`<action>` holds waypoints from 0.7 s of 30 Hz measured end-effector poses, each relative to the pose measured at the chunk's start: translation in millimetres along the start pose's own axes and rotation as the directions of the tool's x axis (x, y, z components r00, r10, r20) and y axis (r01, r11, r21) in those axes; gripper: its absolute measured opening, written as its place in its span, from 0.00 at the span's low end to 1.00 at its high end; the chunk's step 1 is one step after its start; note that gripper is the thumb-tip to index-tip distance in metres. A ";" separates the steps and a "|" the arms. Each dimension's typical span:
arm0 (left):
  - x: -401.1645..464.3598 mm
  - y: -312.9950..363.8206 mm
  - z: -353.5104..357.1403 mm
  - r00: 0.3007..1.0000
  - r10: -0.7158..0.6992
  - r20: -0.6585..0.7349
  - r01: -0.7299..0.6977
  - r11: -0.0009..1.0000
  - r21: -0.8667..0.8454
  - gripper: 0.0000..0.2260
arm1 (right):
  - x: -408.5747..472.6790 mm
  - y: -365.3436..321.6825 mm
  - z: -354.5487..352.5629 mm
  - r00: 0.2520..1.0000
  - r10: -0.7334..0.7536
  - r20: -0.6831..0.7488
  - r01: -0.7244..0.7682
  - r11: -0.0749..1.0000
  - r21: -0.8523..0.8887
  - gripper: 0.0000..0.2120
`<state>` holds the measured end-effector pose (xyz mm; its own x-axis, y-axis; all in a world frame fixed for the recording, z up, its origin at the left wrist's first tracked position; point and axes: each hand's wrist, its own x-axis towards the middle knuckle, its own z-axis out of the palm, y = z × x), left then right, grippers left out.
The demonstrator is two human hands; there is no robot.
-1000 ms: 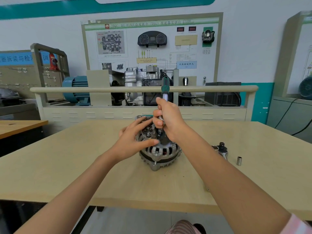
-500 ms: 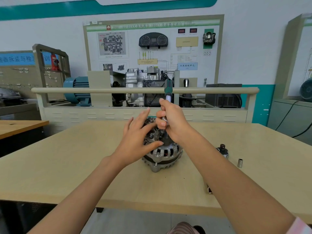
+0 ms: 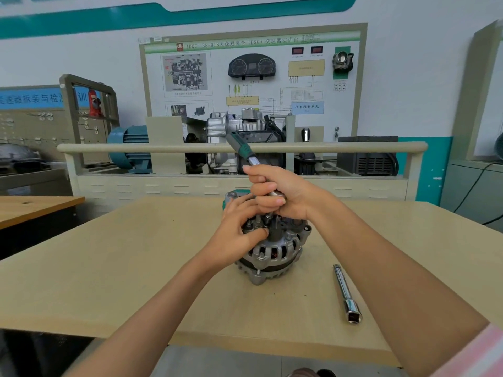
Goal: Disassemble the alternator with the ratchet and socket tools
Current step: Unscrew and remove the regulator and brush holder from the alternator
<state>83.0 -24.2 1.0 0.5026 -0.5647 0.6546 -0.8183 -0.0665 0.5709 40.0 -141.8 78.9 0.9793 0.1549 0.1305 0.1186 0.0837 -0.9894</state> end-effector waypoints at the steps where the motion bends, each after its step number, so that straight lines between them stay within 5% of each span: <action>1: 0.4 -0.6 0.2 1.000 -0.016 0.002 0.016 0.999 -0.033 0.17 | 0.9 -0.1 0.1 1.000 0.007 0.011 -0.007 1.000 -0.004 0.19; 11: -0.3 -9.0 16.0 0.971 0.108 -0.215 -0.097 0.993 0.060 0.07 | -1.6 11.1 7.4 0.986 -0.111 -0.127 0.123 0.988 0.090 0.18; 15: -2.1 -6.3 13.1 0.981 0.129 -0.142 -0.113 0.987 0.118 0.10 | 0.0 11.9 11.3 0.975 -0.134 -0.178 0.146 0.988 0.057 0.17; 18: -1.2 -4.1 4.3 0.999 0.016 -0.030 -0.015 0.999 0.049 0.16 | -0.3 11.4 11.2 0.975 -0.137 -0.177 0.146 0.988 0.040 0.17; 21: 1.5 -9.1 -2.0 0.994 -0.066 0.089 0.047 0.979 0.199 0.27 | -0.4 11.8 9.0 0.976 -0.132 -0.171 0.142 0.989 0.049 0.17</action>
<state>91.8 -22.8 -2.2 0.5282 -0.6302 0.5690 -0.8332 -0.2555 0.4905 39.4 -132.0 67.7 0.9685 -0.0279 0.2474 0.2487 0.1527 -0.9565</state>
